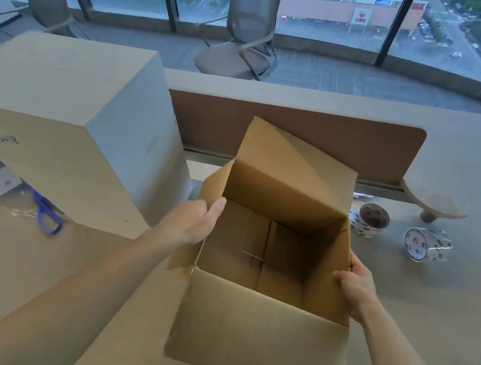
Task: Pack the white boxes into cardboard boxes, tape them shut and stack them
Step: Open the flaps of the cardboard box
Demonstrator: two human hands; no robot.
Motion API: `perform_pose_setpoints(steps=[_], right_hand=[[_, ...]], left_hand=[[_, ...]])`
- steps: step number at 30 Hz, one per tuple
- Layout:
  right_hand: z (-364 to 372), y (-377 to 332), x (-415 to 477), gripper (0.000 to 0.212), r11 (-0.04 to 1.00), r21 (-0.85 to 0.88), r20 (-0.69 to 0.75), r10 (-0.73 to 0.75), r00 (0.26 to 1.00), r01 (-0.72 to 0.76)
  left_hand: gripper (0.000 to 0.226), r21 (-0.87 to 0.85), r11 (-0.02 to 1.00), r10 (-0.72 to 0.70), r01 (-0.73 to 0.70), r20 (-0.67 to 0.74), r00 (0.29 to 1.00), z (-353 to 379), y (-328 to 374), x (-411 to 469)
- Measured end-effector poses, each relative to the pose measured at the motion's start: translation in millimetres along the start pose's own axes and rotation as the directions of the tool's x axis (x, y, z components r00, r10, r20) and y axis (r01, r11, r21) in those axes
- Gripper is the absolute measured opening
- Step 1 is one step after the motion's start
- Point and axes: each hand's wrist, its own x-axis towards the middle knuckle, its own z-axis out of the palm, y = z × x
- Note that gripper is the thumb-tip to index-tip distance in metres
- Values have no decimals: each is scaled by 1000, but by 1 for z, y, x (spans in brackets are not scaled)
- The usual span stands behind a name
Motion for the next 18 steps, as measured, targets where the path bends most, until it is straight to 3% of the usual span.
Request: perform_pose_setpoints(steps=[2,8,13,18], right_hand=[[0,1,1,63,1000,-4,1,-1,1000,1],[9,-4,2,65,999,-31,23,-14,1000,15],[24,-16,7,66,984,-163,56,-69,996,77],[33,-24,5,55,962,-232,74,-126,989,140]], left_hand=[[75,-76,996,-50,54,49,998,5,18,3],[35,162,981,-103,104,-16,995,7,14,34],[38,269,955,-150,127,66,986,14,-18,43],[46,212,965,-181,154,115,977,28,-43,46]])
